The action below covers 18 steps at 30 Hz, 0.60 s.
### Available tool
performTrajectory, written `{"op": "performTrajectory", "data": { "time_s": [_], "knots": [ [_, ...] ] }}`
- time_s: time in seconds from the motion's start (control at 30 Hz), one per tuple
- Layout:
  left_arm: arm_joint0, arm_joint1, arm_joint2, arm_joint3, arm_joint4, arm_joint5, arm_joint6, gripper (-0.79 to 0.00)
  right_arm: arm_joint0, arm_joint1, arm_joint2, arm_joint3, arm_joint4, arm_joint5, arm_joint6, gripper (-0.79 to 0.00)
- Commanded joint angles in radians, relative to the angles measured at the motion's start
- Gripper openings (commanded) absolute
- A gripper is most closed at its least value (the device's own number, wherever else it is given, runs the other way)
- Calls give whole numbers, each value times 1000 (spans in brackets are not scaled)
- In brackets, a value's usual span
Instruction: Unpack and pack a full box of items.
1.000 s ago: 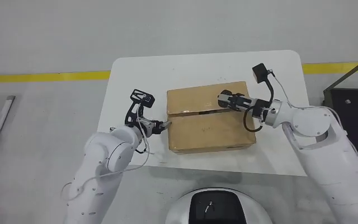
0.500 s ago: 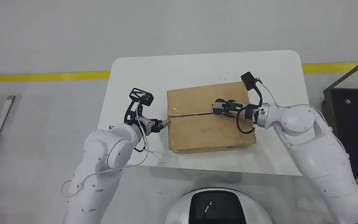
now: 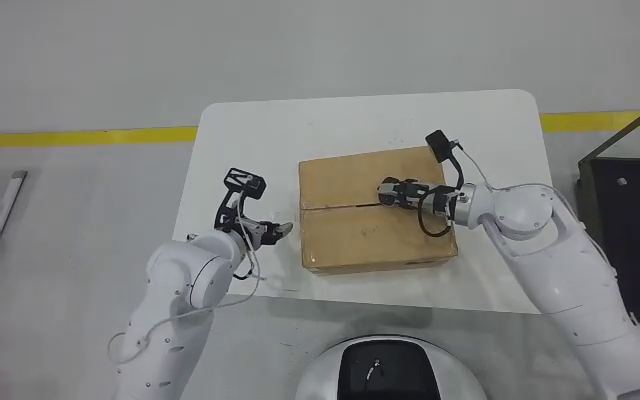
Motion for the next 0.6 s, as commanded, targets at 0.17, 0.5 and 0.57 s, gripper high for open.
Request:
{"op": "performTrajectory", "data": {
  "time_s": [0.17, 0.5, 0.57],
  "knots": [
    [20, -10, 52, 74, -18, -28, 112, 0, 6, 2, -5, 9, 1, -1, -2, -785],
    [-33, -38, 126, 177, -38, 4, 289, 0, 8, 5, -14, 7, 0, 0, -5, -785],
    [-36, -43, 133, 188, -24, 31, 318, 0, 8, 6, -15, 6, 1, 1, -6, -785]
  ]
}}
